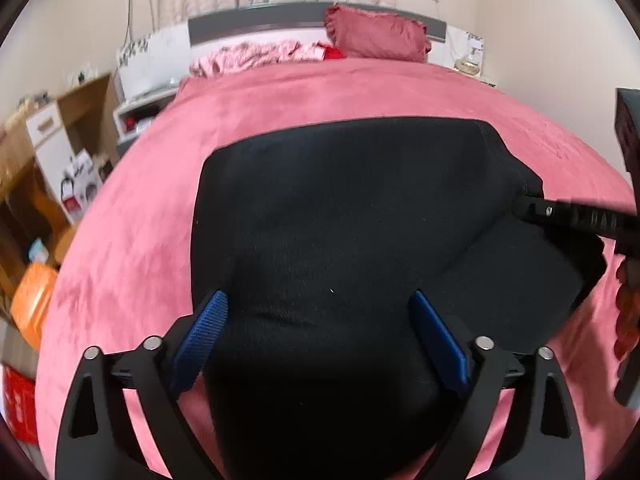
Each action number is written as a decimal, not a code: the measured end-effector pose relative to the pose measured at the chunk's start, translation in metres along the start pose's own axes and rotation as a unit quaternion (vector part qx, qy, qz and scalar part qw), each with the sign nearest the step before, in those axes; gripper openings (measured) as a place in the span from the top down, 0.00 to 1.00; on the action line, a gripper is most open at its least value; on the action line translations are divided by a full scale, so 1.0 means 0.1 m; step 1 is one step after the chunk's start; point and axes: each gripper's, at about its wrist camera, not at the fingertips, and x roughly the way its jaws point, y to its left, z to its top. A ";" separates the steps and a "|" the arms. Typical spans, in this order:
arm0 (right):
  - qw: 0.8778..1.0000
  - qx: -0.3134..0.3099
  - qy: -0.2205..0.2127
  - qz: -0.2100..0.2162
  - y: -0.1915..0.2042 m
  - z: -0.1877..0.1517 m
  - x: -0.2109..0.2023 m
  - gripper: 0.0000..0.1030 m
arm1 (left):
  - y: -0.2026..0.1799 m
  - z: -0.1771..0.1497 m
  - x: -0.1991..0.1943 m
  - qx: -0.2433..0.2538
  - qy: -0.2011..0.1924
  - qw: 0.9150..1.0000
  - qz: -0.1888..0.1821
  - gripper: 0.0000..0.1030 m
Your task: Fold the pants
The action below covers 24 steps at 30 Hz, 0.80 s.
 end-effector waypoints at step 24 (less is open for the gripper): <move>0.992 -0.044 0.021 -0.117 0.20 -1.35 -0.50 0.02 | -0.32 -0.97 -0.64 -0.053 0.070 0.993 0.084 0.03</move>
